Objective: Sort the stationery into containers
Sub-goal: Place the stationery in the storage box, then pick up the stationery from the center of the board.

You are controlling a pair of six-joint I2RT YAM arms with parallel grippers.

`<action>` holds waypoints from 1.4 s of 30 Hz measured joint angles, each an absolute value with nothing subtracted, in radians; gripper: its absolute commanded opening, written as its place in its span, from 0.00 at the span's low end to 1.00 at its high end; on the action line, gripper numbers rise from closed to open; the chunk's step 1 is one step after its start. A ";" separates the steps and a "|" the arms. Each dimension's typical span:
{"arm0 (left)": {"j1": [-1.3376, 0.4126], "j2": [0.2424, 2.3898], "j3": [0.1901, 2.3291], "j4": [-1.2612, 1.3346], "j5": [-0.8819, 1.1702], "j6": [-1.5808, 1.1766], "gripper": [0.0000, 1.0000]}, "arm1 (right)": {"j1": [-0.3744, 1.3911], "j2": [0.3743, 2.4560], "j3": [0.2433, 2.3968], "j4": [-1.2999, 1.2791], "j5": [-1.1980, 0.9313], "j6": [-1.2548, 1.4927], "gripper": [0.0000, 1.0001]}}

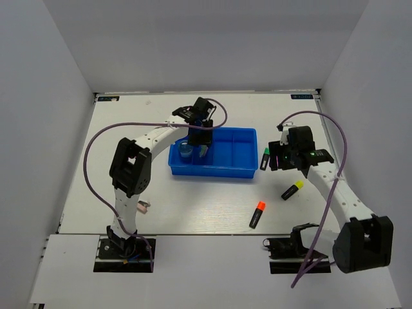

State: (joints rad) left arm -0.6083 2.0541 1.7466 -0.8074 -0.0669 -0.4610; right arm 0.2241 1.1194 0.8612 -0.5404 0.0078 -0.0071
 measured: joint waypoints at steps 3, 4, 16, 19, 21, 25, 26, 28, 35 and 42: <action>-0.611 2.054 1.740 -0.810 -0.070 -0.452 0.74 | 0.202 1.211 0.877 -0.544 0.019 0.008 0.66; -0.612 2.054 1.740 -0.808 -0.070 -0.452 0.75 | 0.195 1.250 0.891 -0.547 0.019 0.017 0.66; -0.653 1.851 1.634 -0.823 -0.076 -0.438 0.13 | 0.151 1.631 1.180 -0.563 -0.068 0.133 0.58; -0.696 1.594 1.446 -0.808 -0.114 -0.419 0.64 | 0.155 1.754 1.266 -0.570 -0.070 0.158 0.57; -0.728 1.422 1.319 -0.804 -0.132 -0.417 0.76 | 0.160 1.803 1.282 -0.570 -0.062 0.169 0.57; -0.773 1.135 1.082 -0.817 -0.163 -0.410 0.81 | 0.169 1.847 1.283 -0.585 -0.041 0.185 0.56; -0.773 1.087 1.034 -0.828 -0.174 -0.409 0.81 | 0.171 1.850 1.283 -0.585 -0.035 0.189 0.56; -0.773 1.012 0.942 -0.839 -0.189 -0.410 0.82 | 0.174 1.856 1.284 -0.585 -0.025 0.198 0.56; -0.774 0.830 0.775 -0.875 -0.222 -0.415 0.85 | 0.201 1.933 1.316 -0.589 0.049 0.211 0.54; -0.774 0.805 0.728 -0.850 -0.219 -0.434 0.85 | 0.208 1.938 1.319 -0.583 0.093 0.207 0.21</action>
